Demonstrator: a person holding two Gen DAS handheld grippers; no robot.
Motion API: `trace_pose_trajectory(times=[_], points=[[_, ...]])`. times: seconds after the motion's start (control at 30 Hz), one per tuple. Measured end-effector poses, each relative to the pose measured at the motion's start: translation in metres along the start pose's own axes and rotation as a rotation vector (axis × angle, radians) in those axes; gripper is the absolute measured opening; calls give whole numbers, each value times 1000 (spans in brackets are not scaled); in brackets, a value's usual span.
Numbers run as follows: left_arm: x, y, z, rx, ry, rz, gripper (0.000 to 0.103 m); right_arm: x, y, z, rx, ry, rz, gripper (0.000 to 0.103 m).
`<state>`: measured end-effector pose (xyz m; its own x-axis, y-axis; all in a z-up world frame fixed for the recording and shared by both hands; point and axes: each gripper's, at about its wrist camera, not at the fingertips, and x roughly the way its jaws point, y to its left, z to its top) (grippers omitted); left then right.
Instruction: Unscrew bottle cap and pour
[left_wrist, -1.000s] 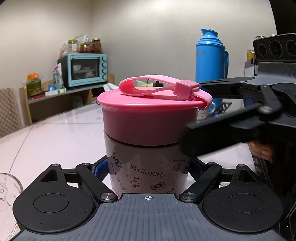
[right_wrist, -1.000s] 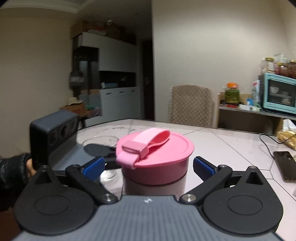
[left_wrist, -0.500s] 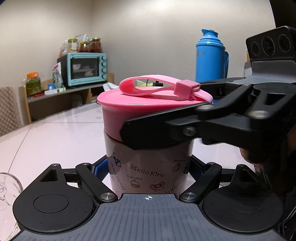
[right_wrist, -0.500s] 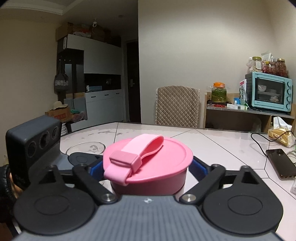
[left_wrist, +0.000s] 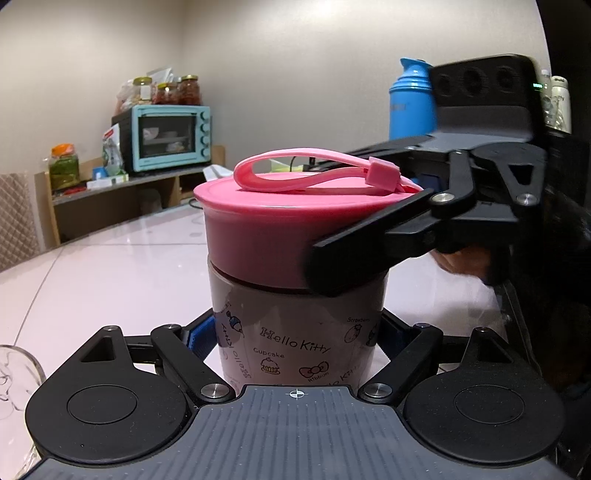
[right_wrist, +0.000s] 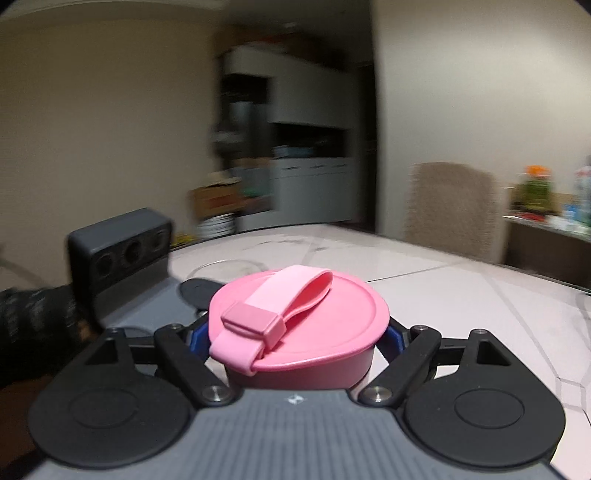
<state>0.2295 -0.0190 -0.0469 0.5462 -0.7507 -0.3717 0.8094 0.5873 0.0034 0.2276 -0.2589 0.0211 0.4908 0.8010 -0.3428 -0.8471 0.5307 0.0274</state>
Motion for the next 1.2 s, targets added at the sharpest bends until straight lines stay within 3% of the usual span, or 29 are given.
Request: trace_pose_trajectory(times=[0.27,0.4,0.47,0.53,0.7,1.13,1.2], points=[[1,2,-1,-4,0,-2,90,7,-42,10,-123,30,329,85],[1,3,-1,-2,0,-4,90,7,-41,14,-146,37,354,85],[0,3,-1,-3,0,-5,90,6,-40,14,-151,40,337,87],[0,3,-1,-4,0,-5,90,4,-35,11,-160,45,286,99],[-1,4,-2,-4,-1,-7,90,-4,-26,5,-137,35,189,102],[-3,1,-4,-16,2,13,90,-22,38,-9,41,-15,-218,103],[-3,-1,-4,-22,2,23,90,-20,45,-11,56,-27,-247,103]])
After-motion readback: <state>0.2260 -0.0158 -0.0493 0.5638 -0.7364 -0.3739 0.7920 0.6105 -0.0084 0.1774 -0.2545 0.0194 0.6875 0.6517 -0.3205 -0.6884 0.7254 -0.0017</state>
